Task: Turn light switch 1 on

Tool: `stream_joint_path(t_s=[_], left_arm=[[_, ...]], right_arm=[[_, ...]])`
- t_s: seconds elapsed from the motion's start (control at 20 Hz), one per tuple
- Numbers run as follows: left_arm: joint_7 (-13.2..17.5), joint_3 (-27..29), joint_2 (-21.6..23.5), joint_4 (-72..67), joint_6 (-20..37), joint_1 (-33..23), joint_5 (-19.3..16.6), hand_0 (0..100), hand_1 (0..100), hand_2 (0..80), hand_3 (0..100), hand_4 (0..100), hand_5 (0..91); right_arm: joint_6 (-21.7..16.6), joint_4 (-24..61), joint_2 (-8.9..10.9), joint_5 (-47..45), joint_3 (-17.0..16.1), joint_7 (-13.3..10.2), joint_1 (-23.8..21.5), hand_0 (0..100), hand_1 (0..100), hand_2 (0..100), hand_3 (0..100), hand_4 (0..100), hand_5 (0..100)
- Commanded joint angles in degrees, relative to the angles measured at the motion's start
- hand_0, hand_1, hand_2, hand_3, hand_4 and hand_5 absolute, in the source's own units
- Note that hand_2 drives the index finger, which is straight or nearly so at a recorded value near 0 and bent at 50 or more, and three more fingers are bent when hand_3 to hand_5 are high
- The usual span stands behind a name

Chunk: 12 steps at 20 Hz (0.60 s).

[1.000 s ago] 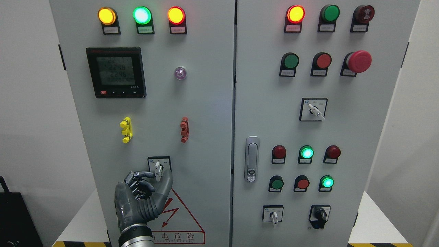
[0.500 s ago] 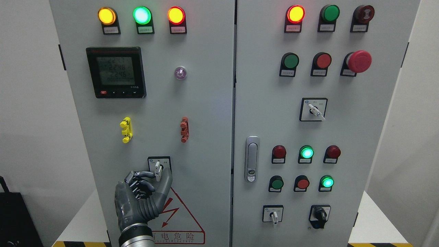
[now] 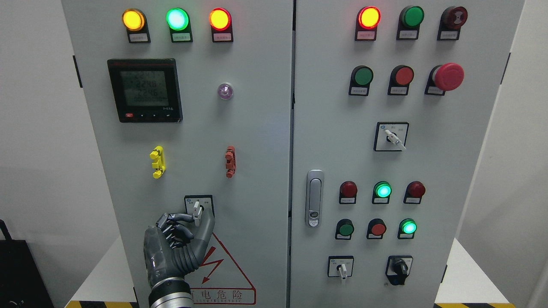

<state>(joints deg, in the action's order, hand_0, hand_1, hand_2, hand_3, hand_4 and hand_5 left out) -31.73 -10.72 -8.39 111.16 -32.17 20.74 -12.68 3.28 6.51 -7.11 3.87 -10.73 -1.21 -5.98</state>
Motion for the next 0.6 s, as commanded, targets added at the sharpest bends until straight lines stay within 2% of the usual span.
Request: stream_joint_path(t_s=[0.0, 0.55], left_arm=[[0.00, 0.00, -0.22, -0.07, -0.52, 0.71, 0.03, 12, 66, 60.3, 92, 88, 78.6], [0.00, 0.00, -0.22, 0.02, -1.14, 0.71, 0.03, 14, 65, 61.0, 93, 89, 79.5]], right_arm=[[-0.03, 0.00, 0.08, 0.00, 0.00, -0.02, 0.00, 0, 0, 0, 0, 0, 0], [-0.03, 0.00, 0.08, 0.00, 0.00, -0.02, 0.00, 0, 0, 0, 0, 0, 0]])
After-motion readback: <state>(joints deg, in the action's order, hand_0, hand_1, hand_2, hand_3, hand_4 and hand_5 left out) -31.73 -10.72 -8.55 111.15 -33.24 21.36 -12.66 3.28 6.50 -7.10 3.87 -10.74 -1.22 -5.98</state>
